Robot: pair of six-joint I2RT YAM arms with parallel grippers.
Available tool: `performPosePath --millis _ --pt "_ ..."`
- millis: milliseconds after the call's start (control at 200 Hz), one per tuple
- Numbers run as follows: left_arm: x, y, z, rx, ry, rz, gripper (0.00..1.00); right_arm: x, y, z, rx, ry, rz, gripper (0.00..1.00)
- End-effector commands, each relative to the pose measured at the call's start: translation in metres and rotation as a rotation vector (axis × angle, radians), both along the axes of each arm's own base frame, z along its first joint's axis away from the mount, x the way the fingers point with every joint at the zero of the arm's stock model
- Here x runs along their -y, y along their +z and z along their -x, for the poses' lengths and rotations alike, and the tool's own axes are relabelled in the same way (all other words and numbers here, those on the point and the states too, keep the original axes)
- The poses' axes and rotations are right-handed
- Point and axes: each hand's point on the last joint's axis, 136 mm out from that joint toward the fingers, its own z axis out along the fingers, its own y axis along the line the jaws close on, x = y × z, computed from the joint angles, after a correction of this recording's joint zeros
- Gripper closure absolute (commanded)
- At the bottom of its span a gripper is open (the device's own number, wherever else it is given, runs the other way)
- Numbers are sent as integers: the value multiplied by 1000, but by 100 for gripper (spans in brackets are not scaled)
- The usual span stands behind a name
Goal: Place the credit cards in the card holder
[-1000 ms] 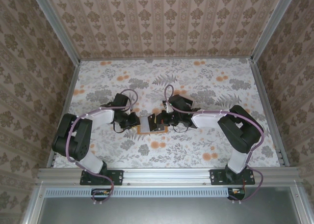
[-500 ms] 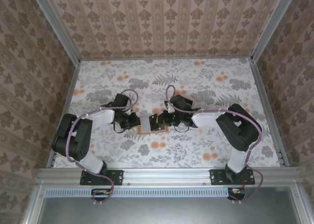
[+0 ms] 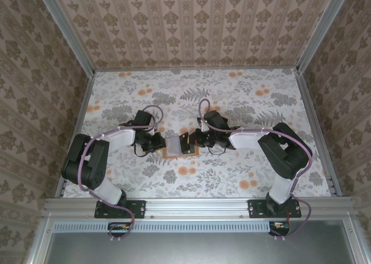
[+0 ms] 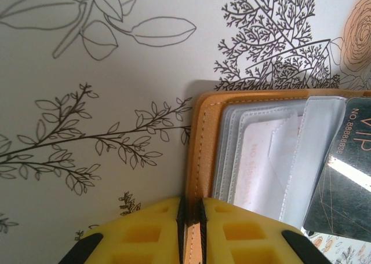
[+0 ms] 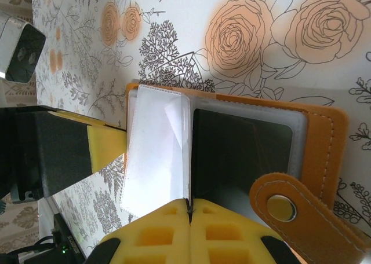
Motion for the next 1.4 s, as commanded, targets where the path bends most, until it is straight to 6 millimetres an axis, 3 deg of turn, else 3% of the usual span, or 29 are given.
performPosePath --millis 0,105,335,440,730,950,1395 --pt "0 -7 7 -23 -17 -4 83 9 -5 2 -5 -14 14 100" --pt "0 -8 7 -24 -15 -5 84 4 -3 3 -20 -1 -16 100" --pt "1 -9 6 -23 -12 -1 84 -22 25 8 -12 82 -155 100" --pt "2 -8 5 -21 -15 2 84 -18 30 6 7 67 -145 100" --pt "0 -10 7 -27 -13 -7 86 14 17 1 15 -28 -51 100" --pt "1 -10 6 -26 -11 -3 86 10 1 0 -17 -25 -60 100" --pt "2 -11 7 -32 -13 -5 87 -11 5 1 -24 27 -120 100"
